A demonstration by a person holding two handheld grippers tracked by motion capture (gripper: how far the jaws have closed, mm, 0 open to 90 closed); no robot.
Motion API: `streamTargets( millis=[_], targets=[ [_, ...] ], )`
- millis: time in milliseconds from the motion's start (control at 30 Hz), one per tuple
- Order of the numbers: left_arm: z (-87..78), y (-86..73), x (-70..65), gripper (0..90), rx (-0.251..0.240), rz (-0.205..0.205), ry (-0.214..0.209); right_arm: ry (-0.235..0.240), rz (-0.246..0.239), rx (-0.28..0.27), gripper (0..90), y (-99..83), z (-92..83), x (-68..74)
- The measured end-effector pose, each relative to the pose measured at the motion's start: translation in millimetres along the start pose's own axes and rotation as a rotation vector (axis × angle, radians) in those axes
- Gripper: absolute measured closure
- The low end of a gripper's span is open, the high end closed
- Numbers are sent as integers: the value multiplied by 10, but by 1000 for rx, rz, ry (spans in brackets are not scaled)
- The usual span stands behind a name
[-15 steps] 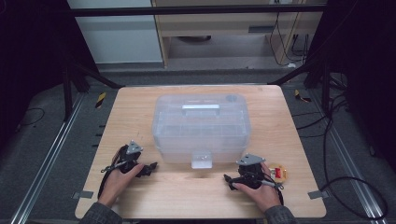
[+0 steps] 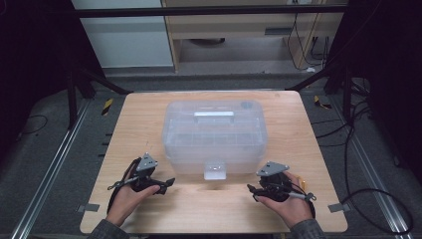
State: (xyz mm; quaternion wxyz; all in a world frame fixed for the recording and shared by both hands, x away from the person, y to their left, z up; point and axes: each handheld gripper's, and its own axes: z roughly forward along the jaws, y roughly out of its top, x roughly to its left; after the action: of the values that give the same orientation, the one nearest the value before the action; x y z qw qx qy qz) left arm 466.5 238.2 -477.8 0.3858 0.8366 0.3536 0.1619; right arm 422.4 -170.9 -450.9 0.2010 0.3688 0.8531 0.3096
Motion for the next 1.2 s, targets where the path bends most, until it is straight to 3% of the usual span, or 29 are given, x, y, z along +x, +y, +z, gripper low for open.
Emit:
streamTargets(
  millis=[167, 633, 733, 967, 1200],
  targets=[
    [-68, 10, -68, 36, 0, 26, -10, -17, -42, 10, 341, 200, -267, -61],
    [-94, -4, -68, 58, -40, 8, -4, -26, -118, -5, 477, 736, -792, -233],
    [-93, 4, -76, 80, -49, 10, -4, -27, -150, -11, 518, 933, -899, -279],
    [-81, 3, -59, 123, -57, 7, -4, -16, -187, -5, 568, 1188, -895, -346],
    [-91, 8, -36, 160, -73, -5, -13, 15, -227, 19, 588, 1433, -754, -380]
  ],
)
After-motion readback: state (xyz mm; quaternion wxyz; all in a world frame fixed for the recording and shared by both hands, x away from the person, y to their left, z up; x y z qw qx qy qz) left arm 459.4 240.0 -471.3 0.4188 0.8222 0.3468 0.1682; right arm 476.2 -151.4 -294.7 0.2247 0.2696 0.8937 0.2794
